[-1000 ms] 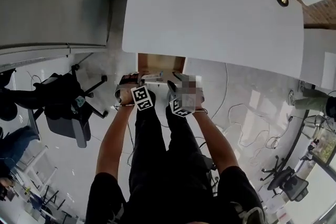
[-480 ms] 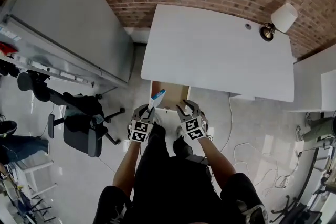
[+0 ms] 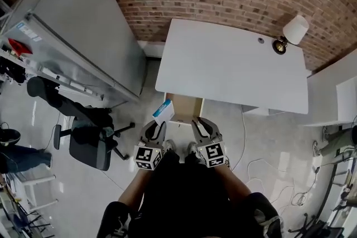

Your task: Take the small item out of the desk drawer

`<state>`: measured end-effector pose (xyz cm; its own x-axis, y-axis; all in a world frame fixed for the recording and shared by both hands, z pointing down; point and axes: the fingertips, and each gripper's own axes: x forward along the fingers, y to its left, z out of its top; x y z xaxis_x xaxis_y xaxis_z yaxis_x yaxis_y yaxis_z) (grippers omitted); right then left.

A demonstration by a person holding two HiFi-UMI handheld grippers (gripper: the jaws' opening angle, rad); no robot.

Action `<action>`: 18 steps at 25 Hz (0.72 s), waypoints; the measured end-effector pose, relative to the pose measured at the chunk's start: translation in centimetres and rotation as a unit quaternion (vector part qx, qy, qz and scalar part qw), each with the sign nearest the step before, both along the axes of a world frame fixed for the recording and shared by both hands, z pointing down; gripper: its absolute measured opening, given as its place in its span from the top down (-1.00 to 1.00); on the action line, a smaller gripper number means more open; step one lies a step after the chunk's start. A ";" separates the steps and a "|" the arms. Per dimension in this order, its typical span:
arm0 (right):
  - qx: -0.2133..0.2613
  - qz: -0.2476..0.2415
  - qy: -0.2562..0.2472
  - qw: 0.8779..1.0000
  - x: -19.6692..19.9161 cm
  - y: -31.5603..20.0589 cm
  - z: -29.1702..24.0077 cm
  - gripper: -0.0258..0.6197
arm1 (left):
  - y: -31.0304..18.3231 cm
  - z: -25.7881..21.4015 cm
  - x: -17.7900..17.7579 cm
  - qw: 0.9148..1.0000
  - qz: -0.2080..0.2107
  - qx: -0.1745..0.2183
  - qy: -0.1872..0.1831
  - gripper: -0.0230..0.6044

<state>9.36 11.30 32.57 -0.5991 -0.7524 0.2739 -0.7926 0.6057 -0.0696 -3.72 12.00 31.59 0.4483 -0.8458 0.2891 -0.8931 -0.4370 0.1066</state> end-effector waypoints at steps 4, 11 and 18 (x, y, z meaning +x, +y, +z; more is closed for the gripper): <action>0.009 0.026 -0.030 0.999 -0.6 1.2 -3.2 0.65 | 1.5 -3.6 -0.3 0.999 0.009 0.017 0.026 0.63; 0.021 0.032 -0.028 0.999 -2.1 1.4 -5.3 0.68 | 2.1 -5.8 -0.8 0.998 0.014 0.040 0.048 0.63; 0.021 0.036 -0.030 0.999 -2.5 1.0 -5.7 0.70 | 2.0 -5.0 -0.7 0.998 0.026 0.033 0.051 0.63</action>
<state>6.81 12.27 26.84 -0.5582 -0.8037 0.2063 -0.8288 0.5515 -0.0941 -4.44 13.97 26.57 0.5163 -0.8364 0.1839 -0.8550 -0.4913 0.1658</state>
